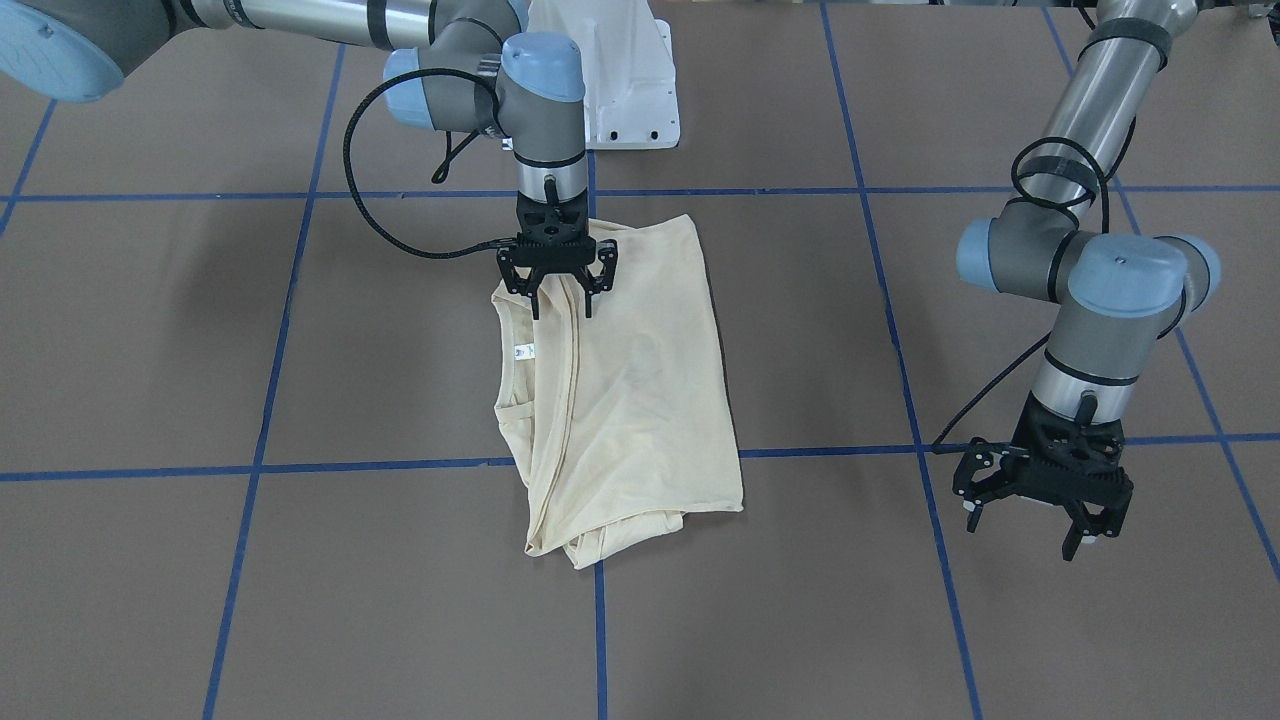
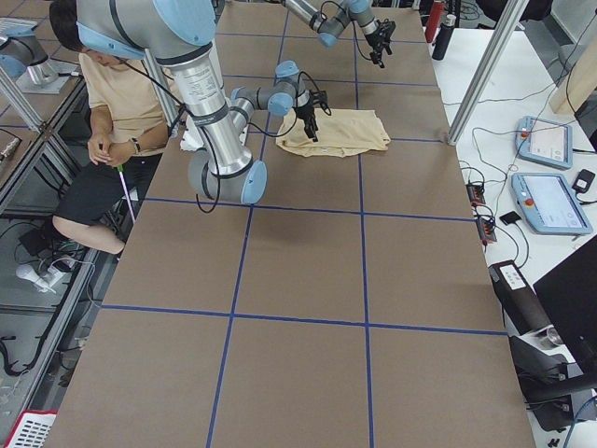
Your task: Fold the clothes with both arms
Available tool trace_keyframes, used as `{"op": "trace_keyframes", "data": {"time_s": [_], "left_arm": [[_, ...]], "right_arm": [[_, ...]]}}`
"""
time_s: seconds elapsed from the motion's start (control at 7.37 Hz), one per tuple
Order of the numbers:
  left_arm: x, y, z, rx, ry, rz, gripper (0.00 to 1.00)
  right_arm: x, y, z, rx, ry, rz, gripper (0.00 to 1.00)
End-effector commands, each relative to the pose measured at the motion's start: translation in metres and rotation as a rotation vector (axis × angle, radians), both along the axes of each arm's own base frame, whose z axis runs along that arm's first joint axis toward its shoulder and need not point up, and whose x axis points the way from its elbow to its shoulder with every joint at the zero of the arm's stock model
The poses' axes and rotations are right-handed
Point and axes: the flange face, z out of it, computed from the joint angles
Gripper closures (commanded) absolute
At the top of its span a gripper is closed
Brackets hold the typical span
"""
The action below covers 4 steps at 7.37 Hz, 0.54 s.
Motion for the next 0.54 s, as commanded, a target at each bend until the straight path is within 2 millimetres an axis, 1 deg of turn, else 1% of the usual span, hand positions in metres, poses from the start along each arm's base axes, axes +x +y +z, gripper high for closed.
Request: {"op": "trace_keyframes", "data": {"time_s": [0.0, 0.14, 0.41], "left_arm": [[-0.0005, 0.0008, 0.0018, -0.003, 0.000, -0.001, 0.00], [-0.0005, 0.0008, 0.0018, -0.005, 0.002, -0.003, 0.00], [-0.0006, 0.0009, 0.0010, -0.005, 0.004, -0.004, 0.00]], "right_arm": [[0.0012, 0.0019, -0.0001, 0.014, 0.054, -0.041, 0.83], [0.0014, 0.0019, 0.0031, 0.016, 0.068, -0.048, 1.00], [0.0013, 0.0016, 0.0010, 0.017, 0.065, -0.044, 1.00]]}}
